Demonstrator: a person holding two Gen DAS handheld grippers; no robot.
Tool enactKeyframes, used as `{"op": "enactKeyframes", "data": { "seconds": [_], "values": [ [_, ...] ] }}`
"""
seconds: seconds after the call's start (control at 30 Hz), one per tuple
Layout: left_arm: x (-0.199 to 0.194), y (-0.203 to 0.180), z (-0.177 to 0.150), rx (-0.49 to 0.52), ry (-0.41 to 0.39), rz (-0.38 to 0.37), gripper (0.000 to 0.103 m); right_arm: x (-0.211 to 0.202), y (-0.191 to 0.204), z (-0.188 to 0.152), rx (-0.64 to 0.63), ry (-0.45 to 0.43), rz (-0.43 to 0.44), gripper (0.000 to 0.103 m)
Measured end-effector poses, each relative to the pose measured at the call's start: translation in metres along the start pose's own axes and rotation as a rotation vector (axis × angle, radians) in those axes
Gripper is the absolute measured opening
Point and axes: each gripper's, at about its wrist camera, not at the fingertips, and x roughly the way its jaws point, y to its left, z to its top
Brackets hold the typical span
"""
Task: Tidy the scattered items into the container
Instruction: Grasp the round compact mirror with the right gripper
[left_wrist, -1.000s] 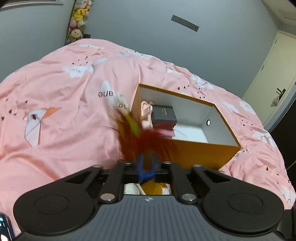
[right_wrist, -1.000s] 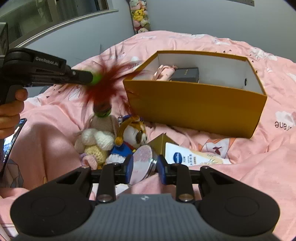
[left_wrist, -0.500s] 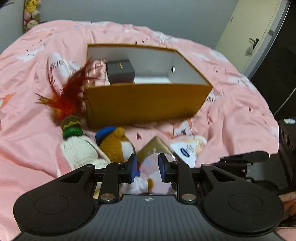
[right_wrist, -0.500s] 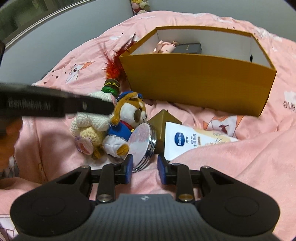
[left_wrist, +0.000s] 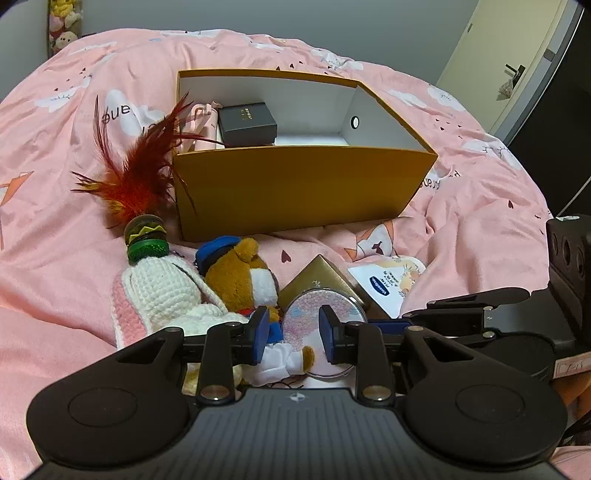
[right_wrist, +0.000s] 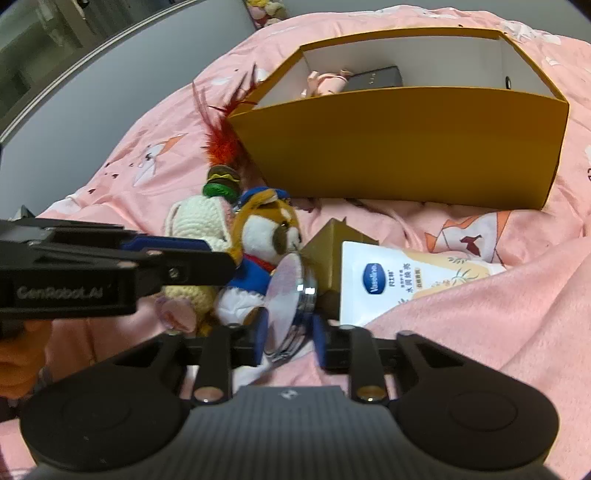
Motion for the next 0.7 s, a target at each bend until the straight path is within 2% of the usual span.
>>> {"op": "enactKeyframes", "data": {
  "seconds": [0.23,0.5,0.63,0.7],
  "values": [
    [-0.003,0.002,0.001,-0.004,-0.016,0.008,0.033,-0.018,0.003,0.002,0.001,-0.044,0.042,0.015],
    [0.002,-0.006,0.01,0.011,-0.013,-0.018,0.033,-0.065,-0.005,0.019,-0.026,-0.189,-0.032,0.015],
    [0.015,-0.021,0.018,0.085,0.0,-0.021,0.05,-0.079,-0.016,0.026,-0.02,-0.252,-0.127,0.015],
    [0.023,-0.033,0.017,0.17,0.03,-0.012,0.051,-0.081,-0.025,0.027,0.002,-0.258,-0.147,0.015]
  ]
}}
